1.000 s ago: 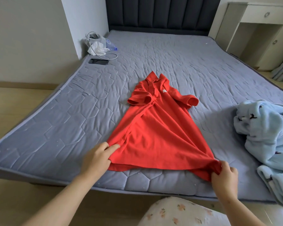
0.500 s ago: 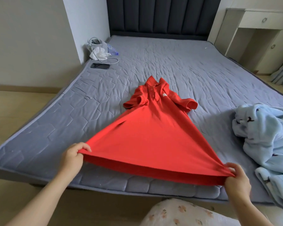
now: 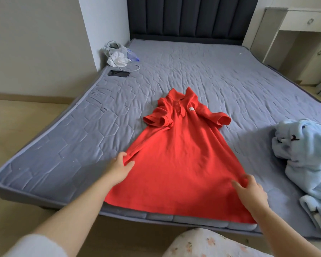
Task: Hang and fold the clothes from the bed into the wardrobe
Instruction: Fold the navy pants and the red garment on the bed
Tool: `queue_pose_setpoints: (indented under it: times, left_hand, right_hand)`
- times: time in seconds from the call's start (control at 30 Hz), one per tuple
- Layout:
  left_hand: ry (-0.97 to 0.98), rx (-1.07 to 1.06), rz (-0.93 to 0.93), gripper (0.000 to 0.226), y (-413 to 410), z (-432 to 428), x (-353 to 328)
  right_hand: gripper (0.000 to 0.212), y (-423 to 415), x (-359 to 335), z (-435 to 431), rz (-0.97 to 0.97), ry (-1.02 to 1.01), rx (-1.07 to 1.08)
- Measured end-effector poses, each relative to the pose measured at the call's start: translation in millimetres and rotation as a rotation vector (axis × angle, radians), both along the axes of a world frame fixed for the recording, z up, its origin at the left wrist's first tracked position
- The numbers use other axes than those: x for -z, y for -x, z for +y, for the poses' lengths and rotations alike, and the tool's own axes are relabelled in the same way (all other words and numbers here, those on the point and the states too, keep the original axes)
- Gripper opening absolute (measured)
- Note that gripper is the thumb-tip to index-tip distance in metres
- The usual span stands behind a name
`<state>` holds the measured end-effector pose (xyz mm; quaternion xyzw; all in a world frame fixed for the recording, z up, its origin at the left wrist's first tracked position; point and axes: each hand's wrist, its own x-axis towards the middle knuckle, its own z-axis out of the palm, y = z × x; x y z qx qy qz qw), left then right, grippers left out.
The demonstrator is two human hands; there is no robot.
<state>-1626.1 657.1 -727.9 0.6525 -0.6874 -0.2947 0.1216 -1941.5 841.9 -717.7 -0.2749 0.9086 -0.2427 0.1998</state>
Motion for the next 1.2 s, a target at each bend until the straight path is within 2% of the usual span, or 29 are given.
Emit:
queue_pose_setpoints:
  times: [0.07,0.17,0.3,0.4,0.47,0.53,0.6,0.67,0.77,0.9,1.0,1.07,1.2]
  left_hand:
    - [0.02,-0.047,0.05,0.046,12,-2,7]
    - [0.019,-0.019,0.141,0.044,12,-4,8]
    - [-0.042,0.083,0.075,0.042,-6,-4,3]
    - [-0.115,0.157,-0.067,0.043,-16,-1,-1]
    - [-0.097,0.186,-0.162,0.041,-10,-6,-6]
    - [-0.055,0.203,-0.226,0.036,3,-18,-8]
    - [-0.01,0.198,-0.241,0.043,23,-34,-7]
    - [-0.005,0.135,-0.139,0.052,47,-52,-4]
    - [-0.07,-0.005,0.105,0.061,85,-83,4]
    - [-0.085,-0.374,0.481,0.063,118,-126,10]
    - [-0.166,-0.542,0.732,0.068,131,-151,10]
    - [-0.222,-0.582,0.811,0.07,137,-166,8]
    - [-0.284,-0.534,0.768,0.042,143,-192,6]
  right_hand:
    - [0.05,-3,1,-9,-0.005,0.042,-0.066]
    - [0.057,0,3,-12,-0.017,0.051,-0.103]
    - [0.048,10,5,-7,0.076,-0.059,-0.106]
    - [0.046,12,0,-6,0.09,-0.151,-0.11]
    - [0.042,7,-5,-11,0.127,-0.243,-0.109]
    - [0.035,-1,-9,-21,0.265,-0.326,-0.147]
    - [0.038,-10,-10,-36,0.401,-0.299,-0.222]
    - [0.044,-15,-8,-58,0.426,-0.195,-0.296]
    - [0.046,-16,2,-99,0.32,-0.095,-0.367]
    - [0.048,-12,18,-145,0.182,-0.057,-0.42]
    - [0.049,-7,24,-170,0.099,-0.049,-0.438]
    - [0.05,-4,26,-184,0.048,-0.031,-0.448]
    - [0.051,1,27,-212,0.014,-0.066,-0.492]
